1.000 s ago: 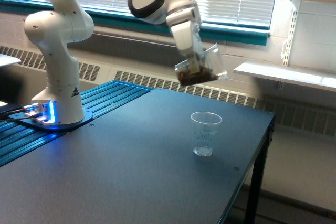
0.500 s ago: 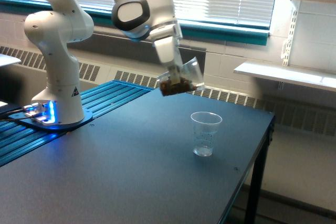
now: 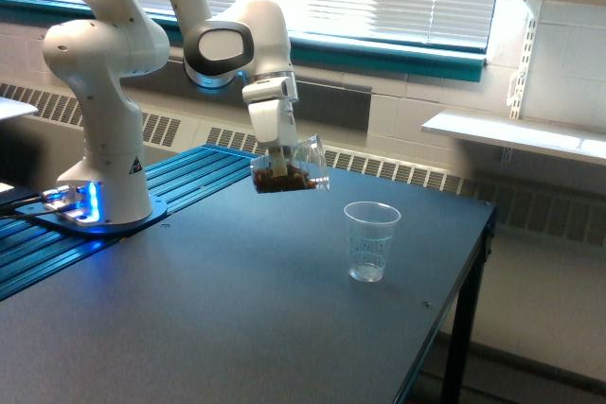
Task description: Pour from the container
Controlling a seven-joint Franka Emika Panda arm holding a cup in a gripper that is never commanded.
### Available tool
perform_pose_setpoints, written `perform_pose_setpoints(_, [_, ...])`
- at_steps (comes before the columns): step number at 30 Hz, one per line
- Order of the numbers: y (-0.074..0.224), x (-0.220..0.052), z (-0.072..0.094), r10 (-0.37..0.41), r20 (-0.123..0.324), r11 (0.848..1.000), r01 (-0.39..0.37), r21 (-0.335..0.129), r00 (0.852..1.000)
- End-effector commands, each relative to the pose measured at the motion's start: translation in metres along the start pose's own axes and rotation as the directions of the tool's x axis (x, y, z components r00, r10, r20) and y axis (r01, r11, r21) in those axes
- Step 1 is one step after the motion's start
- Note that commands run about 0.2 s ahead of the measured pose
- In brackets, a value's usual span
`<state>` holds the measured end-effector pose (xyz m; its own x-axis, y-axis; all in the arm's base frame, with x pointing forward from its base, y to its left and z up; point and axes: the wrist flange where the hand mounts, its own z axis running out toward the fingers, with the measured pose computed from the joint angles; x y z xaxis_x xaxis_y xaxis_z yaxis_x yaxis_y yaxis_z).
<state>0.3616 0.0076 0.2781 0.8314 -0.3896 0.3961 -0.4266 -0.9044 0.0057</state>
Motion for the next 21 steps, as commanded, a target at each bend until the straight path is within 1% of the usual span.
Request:
perform_pose_setpoints(1, [-0.024,0.007,-0.006,0.061,-0.024,0.998,-0.061,0.021,0.998])
perform_pose_setpoints(8, [-0.048,0.021,-0.009,0.077,-0.022,0.996,-0.076,0.035,0.997])
perform_pose_setpoints(12, [-0.057,0.027,-0.007,0.082,-0.016,0.996,-0.082,0.031,0.996])
perform_pose_setpoints(13, [-0.053,0.048,-0.010,0.111,-0.023,0.994,-0.110,0.019,0.994])
perform_pose_setpoints(14, [-0.047,0.052,-0.004,-0.155,-0.001,0.988,0.155,-0.016,0.988])
perform_pose_setpoints(15, [-0.049,0.054,-0.004,-0.193,0.005,0.981,0.193,-0.017,0.981])
perform_pose_setpoints(16, [-0.050,0.057,-0.002,-0.180,0.016,0.983,0.180,-0.023,0.984])
perform_pose_setpoints(18, [-0.052,0.066,0.001,-0.118,0.035,0.992,0.119,-0.036,0.992])
perform_pose_setpoints(21, [-0.052,0.079,0.000,-0.031,0.049,0.998,0.034,-0.052,0.998])
